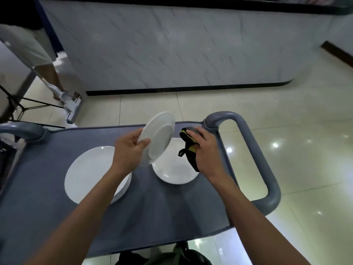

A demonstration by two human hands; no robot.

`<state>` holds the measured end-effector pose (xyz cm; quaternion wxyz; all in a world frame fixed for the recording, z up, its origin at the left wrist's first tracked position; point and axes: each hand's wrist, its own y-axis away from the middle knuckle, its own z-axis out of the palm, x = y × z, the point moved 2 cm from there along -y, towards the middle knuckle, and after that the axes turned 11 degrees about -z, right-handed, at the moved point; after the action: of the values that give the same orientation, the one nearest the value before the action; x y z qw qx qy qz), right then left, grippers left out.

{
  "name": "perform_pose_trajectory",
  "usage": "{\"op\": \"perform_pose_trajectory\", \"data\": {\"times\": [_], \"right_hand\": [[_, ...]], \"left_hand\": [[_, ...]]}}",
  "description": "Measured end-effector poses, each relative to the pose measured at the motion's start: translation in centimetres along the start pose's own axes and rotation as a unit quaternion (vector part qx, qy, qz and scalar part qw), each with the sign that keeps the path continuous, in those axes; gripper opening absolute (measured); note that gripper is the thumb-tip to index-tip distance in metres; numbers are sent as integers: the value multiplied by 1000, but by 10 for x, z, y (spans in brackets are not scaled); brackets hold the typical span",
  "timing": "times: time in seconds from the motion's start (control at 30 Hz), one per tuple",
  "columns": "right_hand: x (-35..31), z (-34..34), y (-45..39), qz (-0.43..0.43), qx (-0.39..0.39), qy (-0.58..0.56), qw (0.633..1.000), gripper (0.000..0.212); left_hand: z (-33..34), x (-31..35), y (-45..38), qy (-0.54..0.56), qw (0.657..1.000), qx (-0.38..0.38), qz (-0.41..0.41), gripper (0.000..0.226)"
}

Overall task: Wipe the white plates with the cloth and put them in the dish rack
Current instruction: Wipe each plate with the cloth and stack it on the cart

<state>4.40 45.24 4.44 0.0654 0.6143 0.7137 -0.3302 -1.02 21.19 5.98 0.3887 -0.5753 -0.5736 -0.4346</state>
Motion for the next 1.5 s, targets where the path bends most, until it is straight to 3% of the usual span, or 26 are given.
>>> {"op": "perform_pose_trajectory", "data": {"times": [0.33, 0.5, 0.67, 0.8, 1.07, 1.3, 1.5], "right_hand": [[31, -27, 17, -3, 9, 4, 1000, 48], [38, -37, 25, 19, 9, -17, 1000, 46], [46, -43, 32, 24, 13, -26, 999, 46], [52, -42, 38, 26, 12, -26, 999, 48], [56, -34, 51, 30, 2, -35, 999, 49], [57, -30, 61, 26, -10, -45, 999, 45], [54, -29, 67, 33, -16, -51, 998, 45]], "left_hand": [[67, -16, 12, -248, 964, -23, 89, 34], [91, -21, 29, -317, 930, 4, 187, 37], [111, -35, 40, -386, 882, -16, 269, 43], [118, -53, 53, -387, 871, -34, 300, 43], [119, -73, 68, -459, 839, -128, 263, 56], [121, -76, 68, -484, 822, -143, 265, 52], [124, -88, 69, -490, 826, -144, 238, 46]]}}
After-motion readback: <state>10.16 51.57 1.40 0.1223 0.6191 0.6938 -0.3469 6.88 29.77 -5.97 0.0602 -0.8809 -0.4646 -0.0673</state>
